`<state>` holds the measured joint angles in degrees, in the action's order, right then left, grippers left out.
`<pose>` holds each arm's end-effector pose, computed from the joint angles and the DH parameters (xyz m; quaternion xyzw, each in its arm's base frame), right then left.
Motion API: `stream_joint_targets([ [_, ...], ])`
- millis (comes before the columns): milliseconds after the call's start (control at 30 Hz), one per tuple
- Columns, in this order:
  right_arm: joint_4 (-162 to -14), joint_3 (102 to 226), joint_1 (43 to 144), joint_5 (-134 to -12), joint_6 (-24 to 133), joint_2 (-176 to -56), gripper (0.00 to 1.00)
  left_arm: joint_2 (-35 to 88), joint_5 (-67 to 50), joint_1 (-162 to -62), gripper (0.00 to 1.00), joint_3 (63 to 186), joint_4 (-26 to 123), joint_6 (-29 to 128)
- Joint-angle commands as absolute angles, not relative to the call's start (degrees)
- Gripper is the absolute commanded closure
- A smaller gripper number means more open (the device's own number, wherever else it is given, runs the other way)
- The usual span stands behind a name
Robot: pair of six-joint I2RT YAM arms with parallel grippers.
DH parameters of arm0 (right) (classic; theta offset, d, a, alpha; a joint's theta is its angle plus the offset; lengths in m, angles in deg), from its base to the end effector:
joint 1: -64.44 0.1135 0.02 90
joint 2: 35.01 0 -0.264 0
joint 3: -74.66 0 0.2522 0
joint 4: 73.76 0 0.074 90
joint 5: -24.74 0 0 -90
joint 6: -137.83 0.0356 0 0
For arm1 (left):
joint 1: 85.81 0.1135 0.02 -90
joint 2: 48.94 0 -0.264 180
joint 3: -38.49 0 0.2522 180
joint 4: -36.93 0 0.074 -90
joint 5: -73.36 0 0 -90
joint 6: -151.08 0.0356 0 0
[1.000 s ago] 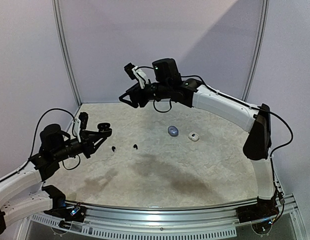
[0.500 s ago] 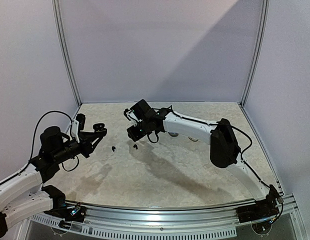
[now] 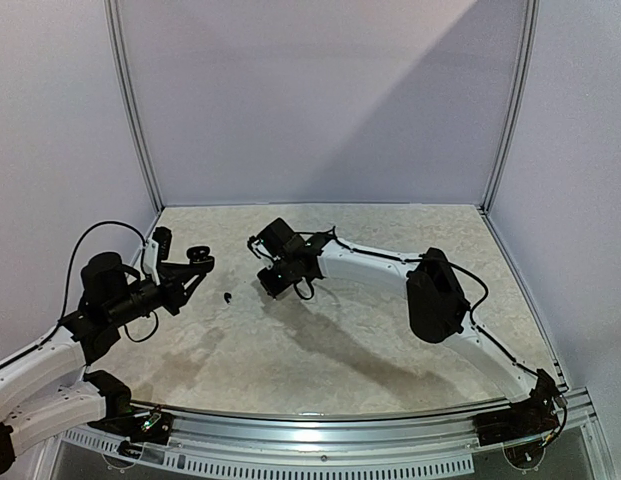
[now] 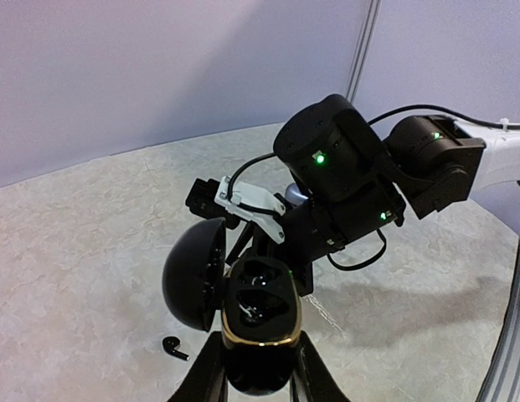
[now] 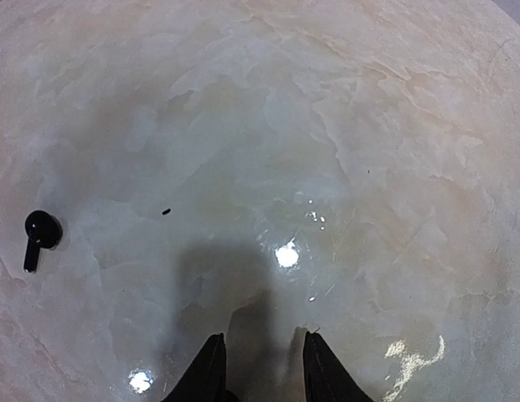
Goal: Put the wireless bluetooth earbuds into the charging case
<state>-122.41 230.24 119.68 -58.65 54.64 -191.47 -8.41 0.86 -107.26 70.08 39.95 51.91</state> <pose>0.3370 0.4784 0.1319 -0.3660 0.8625 0.1316 0.3238 0.1581 -0.0736 0.2235 0.1774 0.7532 -0.2783 0.5690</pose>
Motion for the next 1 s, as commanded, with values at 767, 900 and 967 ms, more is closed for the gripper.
stream_joint_targets([
  [767,-132.1,226.3,121.1,-72.9,45.6,-187.0,0.72,-7.9,2.1,-105.9,1.00,68.6,37.2,53.5],
  [900,-134.2,226.4,121.0,-76.6,38.3,-186.0,0.63,-8.0,2.3,-106.0,1.00,68.6,37.1,53.6],
  [967,-135.3,226.7,120.9,-75.4,34.9,-186.2,0.60,-8.0,2.4,-106.0,1.00,68.6,37.2,53.7],
])
